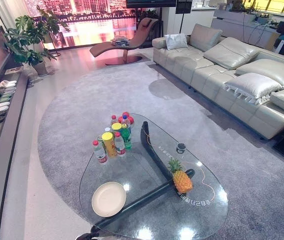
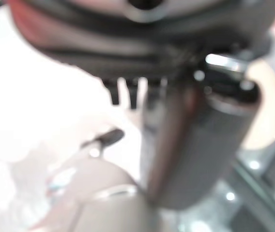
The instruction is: Pick up the fruit to the plate
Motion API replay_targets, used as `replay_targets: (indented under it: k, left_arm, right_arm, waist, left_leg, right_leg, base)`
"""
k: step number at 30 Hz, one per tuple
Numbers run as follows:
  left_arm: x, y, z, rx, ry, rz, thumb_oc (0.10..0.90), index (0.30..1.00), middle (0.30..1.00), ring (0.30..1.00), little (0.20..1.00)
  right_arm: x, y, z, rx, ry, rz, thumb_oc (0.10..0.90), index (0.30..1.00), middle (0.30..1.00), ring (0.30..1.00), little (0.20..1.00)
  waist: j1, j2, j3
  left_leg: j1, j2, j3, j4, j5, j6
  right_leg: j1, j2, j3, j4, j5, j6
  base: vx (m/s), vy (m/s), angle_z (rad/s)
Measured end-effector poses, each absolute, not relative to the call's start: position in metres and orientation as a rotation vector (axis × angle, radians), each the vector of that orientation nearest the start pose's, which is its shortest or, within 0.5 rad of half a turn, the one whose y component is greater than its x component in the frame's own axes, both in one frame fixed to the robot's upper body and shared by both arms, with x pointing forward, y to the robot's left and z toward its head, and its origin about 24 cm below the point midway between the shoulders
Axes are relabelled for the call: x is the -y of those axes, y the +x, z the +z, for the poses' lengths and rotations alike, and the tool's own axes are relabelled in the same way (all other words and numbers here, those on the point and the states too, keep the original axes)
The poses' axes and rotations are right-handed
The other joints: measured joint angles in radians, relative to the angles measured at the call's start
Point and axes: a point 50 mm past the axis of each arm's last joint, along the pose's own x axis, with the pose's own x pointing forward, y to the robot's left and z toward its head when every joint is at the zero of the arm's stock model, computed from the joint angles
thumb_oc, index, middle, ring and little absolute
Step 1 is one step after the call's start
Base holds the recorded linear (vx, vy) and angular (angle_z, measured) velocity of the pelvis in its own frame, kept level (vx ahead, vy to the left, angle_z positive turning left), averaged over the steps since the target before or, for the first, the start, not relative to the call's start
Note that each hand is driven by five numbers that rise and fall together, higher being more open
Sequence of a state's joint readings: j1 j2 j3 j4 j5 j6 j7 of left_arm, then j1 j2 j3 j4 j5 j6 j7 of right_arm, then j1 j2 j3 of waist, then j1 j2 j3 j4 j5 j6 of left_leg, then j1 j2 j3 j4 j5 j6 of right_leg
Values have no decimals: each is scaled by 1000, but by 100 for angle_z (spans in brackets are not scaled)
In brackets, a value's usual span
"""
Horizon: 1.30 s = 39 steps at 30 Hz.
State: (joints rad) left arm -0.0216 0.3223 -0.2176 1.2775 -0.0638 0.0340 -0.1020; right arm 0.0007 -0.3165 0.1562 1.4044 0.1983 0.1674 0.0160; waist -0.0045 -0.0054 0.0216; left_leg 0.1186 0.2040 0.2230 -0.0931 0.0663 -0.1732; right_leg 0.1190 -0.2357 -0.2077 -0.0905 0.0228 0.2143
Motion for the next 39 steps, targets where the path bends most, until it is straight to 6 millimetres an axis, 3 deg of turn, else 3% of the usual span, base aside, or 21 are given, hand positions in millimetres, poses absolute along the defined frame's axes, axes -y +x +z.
replay_targets:
  k: [39]
  left_arm:
    - [-255, 85, -158, -1313, 289, -52, 800, 900, 900, 900, 900]
  right_arm:
    - [271, 35, -161, -1547, -187, -239, 800, 900, 900, 900, 900]
  waist:
    - [0, 17, 20]
  left_leg:
    - [-12, 1, 2, 0, -3, -1]
  right_leg:
    - [-13, 0, 2, -2, -2, -1]
  base:
    - [4, -1, 0]
